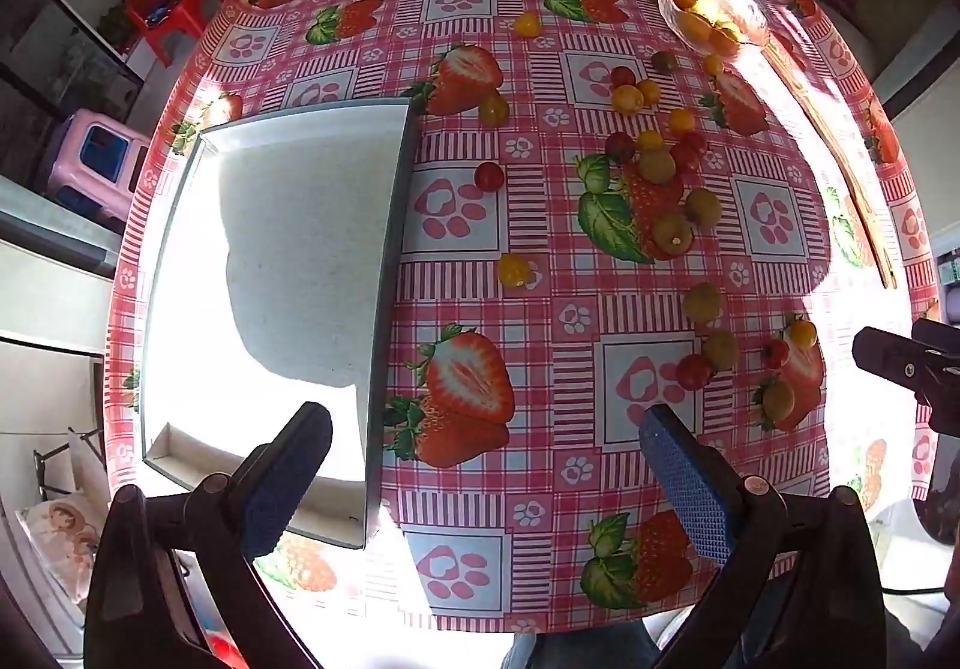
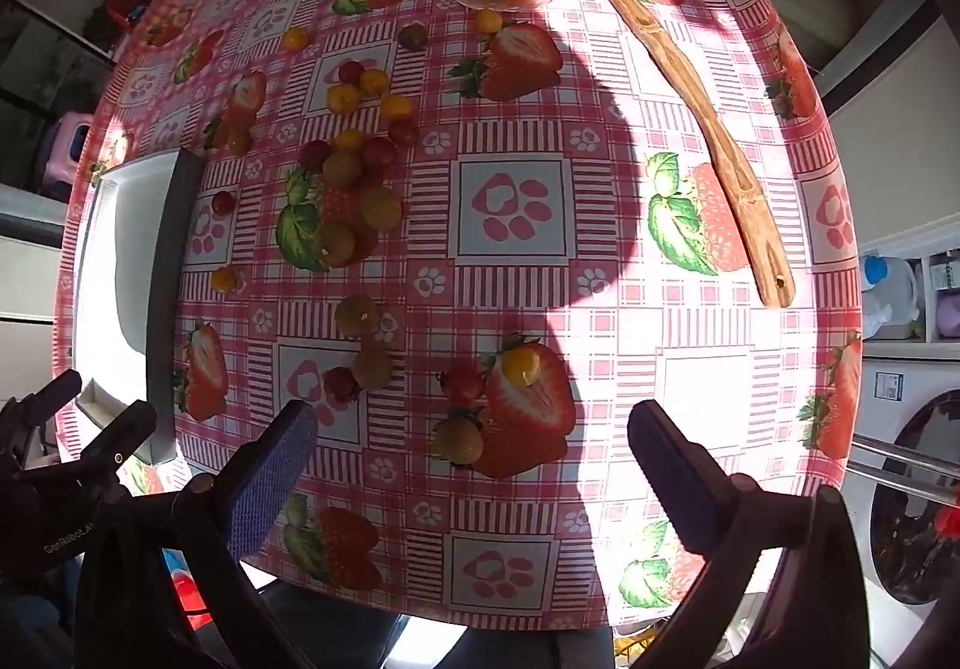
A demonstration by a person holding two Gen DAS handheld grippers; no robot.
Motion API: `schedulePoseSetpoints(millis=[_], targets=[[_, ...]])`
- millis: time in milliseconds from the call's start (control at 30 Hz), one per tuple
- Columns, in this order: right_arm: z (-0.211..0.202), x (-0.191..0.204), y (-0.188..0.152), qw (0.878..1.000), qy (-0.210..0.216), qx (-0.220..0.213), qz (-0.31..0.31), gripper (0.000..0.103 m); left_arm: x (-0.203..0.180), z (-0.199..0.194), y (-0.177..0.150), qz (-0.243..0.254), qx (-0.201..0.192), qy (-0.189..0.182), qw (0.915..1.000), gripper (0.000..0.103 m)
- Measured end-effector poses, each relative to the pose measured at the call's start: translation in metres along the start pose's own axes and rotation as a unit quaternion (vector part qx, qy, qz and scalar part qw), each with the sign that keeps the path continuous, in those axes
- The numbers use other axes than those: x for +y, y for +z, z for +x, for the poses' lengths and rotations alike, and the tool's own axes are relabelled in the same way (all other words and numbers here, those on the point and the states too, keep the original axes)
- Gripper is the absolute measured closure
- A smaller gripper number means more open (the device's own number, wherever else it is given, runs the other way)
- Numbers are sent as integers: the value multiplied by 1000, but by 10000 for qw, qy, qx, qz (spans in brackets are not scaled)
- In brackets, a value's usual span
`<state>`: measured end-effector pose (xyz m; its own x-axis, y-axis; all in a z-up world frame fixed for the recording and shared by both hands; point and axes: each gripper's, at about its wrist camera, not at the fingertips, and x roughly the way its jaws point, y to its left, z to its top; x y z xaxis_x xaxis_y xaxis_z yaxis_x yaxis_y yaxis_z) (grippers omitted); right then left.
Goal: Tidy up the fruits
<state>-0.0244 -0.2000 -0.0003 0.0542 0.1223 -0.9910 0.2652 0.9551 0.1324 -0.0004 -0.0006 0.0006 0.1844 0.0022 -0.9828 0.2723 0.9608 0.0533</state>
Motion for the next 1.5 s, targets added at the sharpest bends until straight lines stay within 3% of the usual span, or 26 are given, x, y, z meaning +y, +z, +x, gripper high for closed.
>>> schedulePoseSetpoints(millis=[533, 667, 900, 1000, 1500], targets=[[3, 1, 0, 9999, -19, 111, 68, 0, -4, 1, 6, 94, -131, 30, 9999, 0], [5, 1, 1, 9998, -18, 148, 93, 0, -5, 3, 5, 108, -2, -50, 9999, 0], [8, -2, 0, 9998, -9, 173, 133, 0, -8, 4, 5, 200, 48, 382, 9991, 0], [10, -6, 1, 9996, -6, 189, 202, 0, -8, 9, 4, 195, 65, 250, 9995, 0], [28, -50, -10, 9970, -162, 315, 694, 0, -16, 32, 19, 316, -49, 275, 9991, 0]])
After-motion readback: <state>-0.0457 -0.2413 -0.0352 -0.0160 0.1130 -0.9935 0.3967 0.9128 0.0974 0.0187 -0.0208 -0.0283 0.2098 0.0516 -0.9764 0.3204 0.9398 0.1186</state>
